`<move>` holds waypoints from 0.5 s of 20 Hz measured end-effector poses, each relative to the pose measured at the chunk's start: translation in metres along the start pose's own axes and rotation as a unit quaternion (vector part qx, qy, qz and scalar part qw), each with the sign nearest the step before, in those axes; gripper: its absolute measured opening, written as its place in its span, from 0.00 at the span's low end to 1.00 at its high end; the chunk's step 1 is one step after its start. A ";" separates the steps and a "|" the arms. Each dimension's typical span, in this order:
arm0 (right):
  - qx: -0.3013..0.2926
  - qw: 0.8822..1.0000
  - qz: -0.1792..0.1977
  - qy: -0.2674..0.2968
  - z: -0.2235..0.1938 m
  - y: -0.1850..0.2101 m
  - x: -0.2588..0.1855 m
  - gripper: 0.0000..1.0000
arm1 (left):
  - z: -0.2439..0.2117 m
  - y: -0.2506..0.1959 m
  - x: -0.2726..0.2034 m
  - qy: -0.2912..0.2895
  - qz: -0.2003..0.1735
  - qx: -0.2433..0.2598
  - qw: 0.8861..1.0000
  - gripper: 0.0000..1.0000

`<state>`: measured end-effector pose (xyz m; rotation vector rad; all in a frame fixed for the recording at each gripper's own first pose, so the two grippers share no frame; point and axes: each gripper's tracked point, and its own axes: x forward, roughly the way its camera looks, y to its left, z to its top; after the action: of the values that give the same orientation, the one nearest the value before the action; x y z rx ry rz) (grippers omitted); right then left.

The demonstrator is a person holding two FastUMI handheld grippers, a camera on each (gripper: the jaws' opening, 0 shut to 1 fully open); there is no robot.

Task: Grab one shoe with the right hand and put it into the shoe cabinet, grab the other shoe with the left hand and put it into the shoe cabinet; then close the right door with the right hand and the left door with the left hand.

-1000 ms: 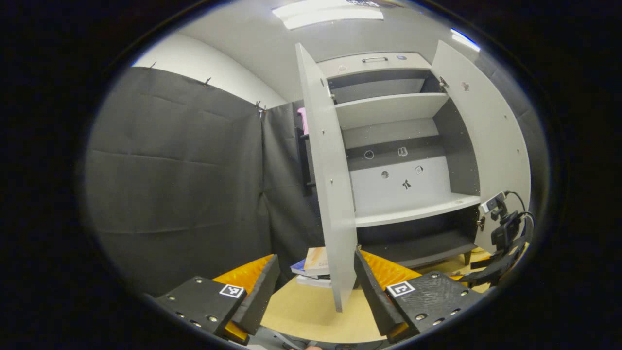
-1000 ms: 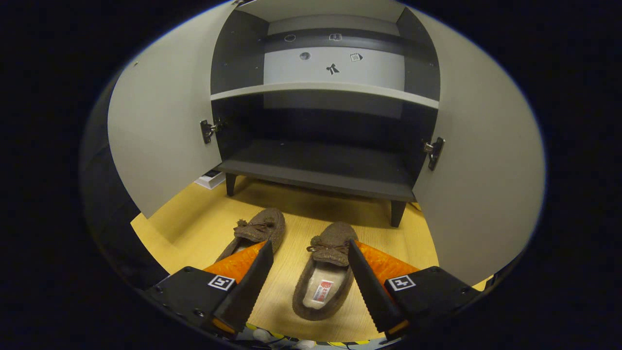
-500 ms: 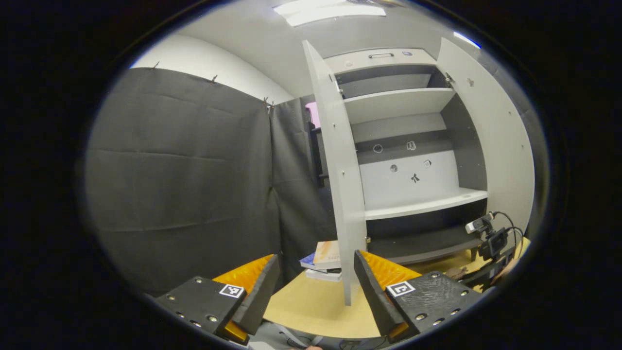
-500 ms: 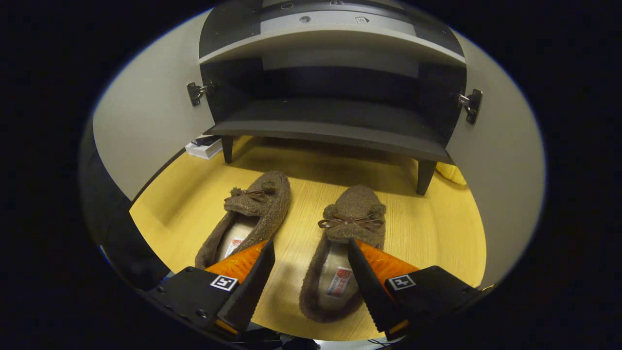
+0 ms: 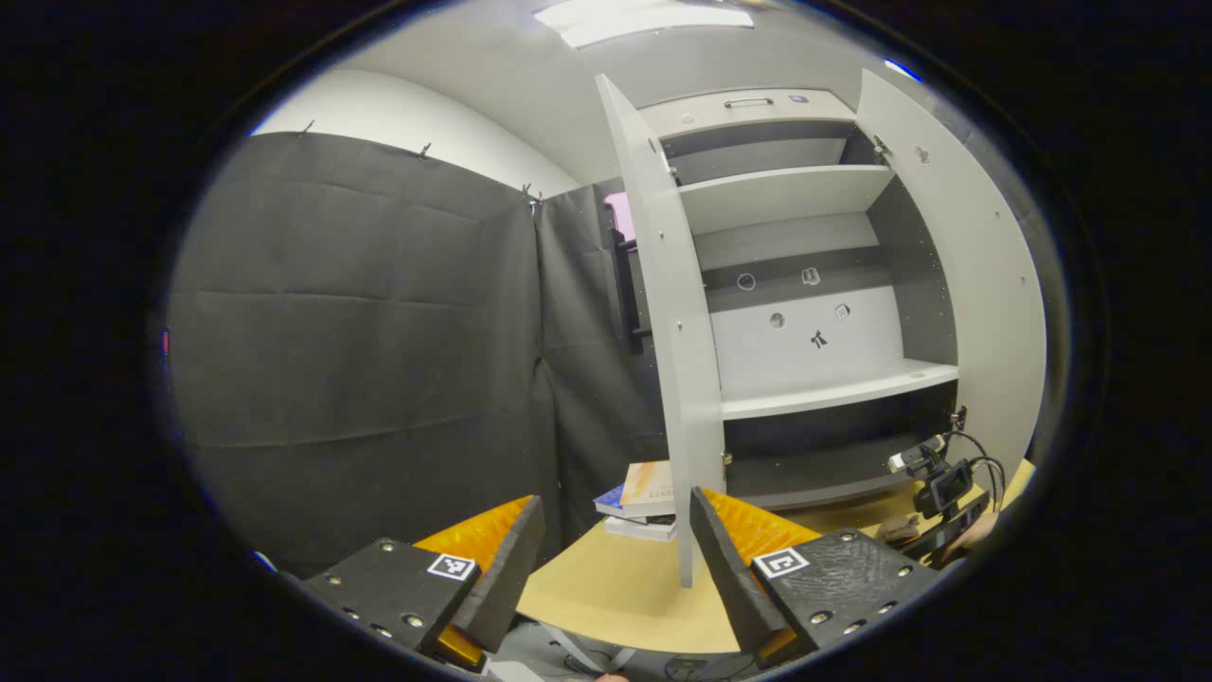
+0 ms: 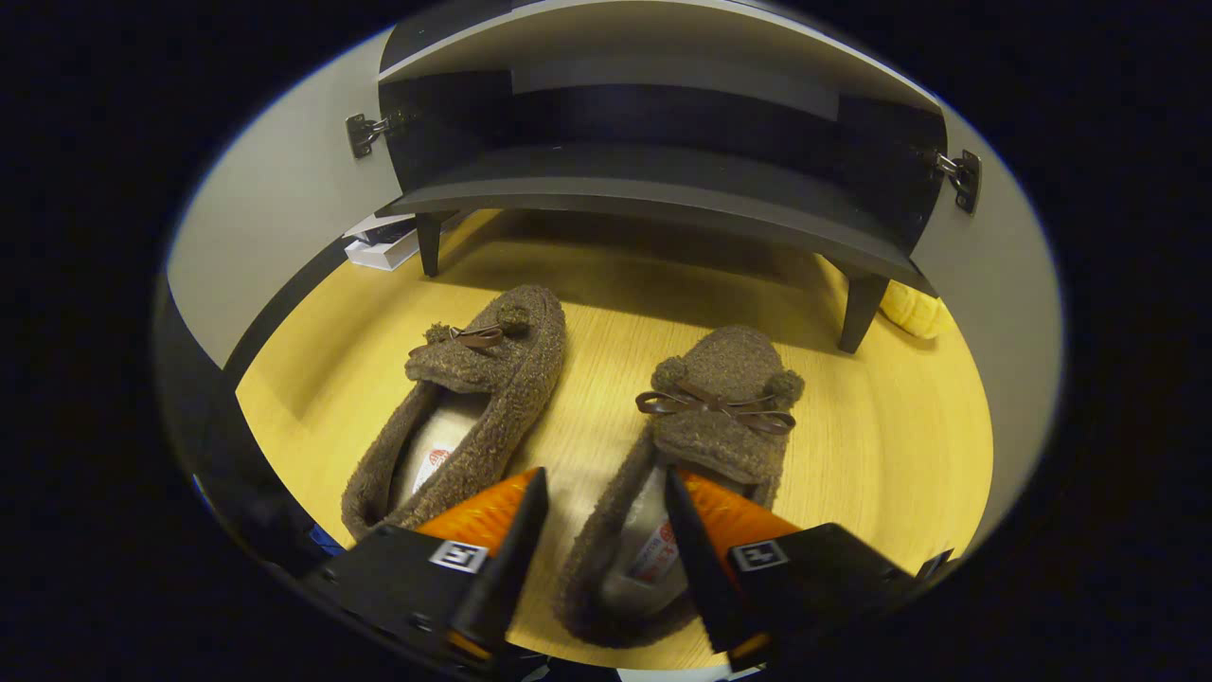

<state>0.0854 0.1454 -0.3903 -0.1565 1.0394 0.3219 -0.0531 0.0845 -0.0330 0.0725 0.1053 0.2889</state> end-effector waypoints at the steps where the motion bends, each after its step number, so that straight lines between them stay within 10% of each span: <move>1: 0.009 1.000 -0.003 0.004 0.002 -0.002 -0.004 0.63 | 0.000 0.000 0.000 0.001 0.001 0.000 1.000 0.97; 2: 0.021 1.000 -0.003 0.006 0.001 -0.004 0.002 0.43 | 0.000 -0.001 -0.002 0.001 0.002 0.001 1.000 0.97; 7: 0.026 1.000 -0.008 0.013 0.002 -0.011 0.000 0.50 | 0.000 -0.005 -0.004 0.003 0.004 0.001 1.000 0.97; 8: 0.031 0.999 -0.010 0.017 0.001 -0.010 0.002 0.17 | -0.001 -0.006 -0.005 0.003 0.003 0.001 1.000 0.97; 10: 0.032 0.999 -0.008 0.018 0.000 -0.012 -0.002 0.17 | -0.001 -0.012 -0.005 0.005 0.001 0.000 1.000 0.97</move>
<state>0.0882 0.1335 -0.3887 -0.1138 1.0813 0.2714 -0.0548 0.0717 -0.0348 0.0716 0.1153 0.2913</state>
